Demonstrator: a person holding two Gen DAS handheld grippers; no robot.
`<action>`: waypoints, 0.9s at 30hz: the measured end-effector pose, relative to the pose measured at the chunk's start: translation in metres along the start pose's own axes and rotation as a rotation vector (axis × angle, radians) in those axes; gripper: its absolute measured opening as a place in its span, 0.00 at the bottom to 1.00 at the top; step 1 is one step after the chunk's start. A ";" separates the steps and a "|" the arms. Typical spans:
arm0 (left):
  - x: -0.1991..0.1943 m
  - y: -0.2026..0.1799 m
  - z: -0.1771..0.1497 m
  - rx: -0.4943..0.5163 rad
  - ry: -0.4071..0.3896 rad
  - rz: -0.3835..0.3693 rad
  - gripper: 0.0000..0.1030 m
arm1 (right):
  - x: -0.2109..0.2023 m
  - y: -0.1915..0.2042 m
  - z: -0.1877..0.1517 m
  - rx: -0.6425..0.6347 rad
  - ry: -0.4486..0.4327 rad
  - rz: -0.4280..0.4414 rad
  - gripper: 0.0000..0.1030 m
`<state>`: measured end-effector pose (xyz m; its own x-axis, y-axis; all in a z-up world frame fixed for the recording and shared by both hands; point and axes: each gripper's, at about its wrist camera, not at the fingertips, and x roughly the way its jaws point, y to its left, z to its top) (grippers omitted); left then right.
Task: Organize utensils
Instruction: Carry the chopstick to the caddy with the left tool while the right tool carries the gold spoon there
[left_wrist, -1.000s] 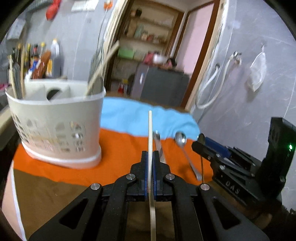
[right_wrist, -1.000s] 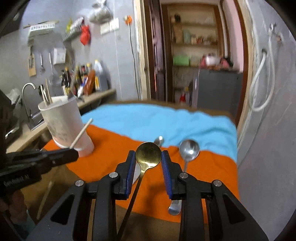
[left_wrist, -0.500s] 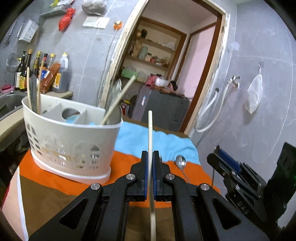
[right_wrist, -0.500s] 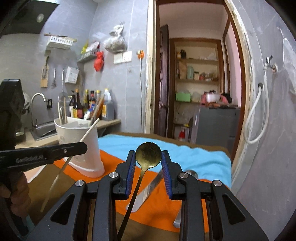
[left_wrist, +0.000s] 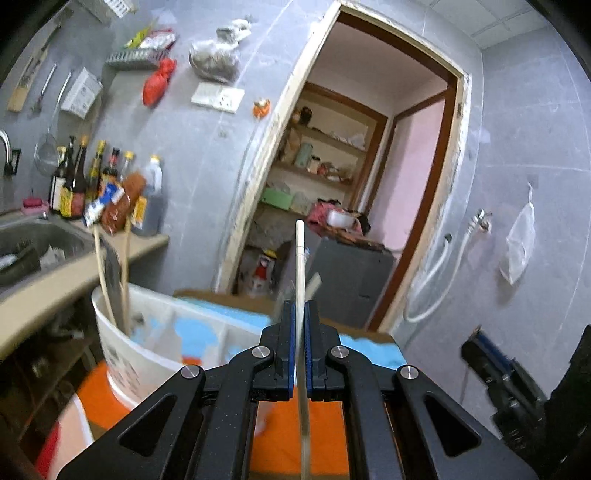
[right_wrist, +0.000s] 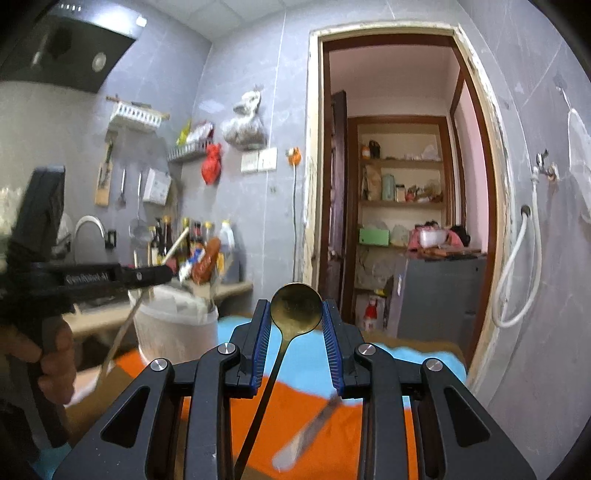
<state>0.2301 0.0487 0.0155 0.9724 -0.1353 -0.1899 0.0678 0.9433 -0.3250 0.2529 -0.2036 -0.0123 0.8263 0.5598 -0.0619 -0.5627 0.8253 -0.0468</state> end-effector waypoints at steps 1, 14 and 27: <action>0.001 0.005 0.010 0.005 -0.013 0.005 0.02 | 0.003 0.000 0.007 0.005 -0.012 0.005 0.25; 0.026 0.101 0.088 -0.113 -0.153 0.075 0.02 | 0.080 0.038 0.073 0.101 -0.216 0.010 0.25; 0.035 0.137 0.072 -0.121 -0.268 0.132 0.02 | 0.127 0.072 0.034 0.134 -0.222 -0.090 0.25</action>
<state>0.2896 0.1946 0.0308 0.9963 0.0857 0.0073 -0.0746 0.9025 -0.4242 0.3182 -0.0702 0.0102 0.8665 0.4739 0.1569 -0.4905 0.8666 0.0915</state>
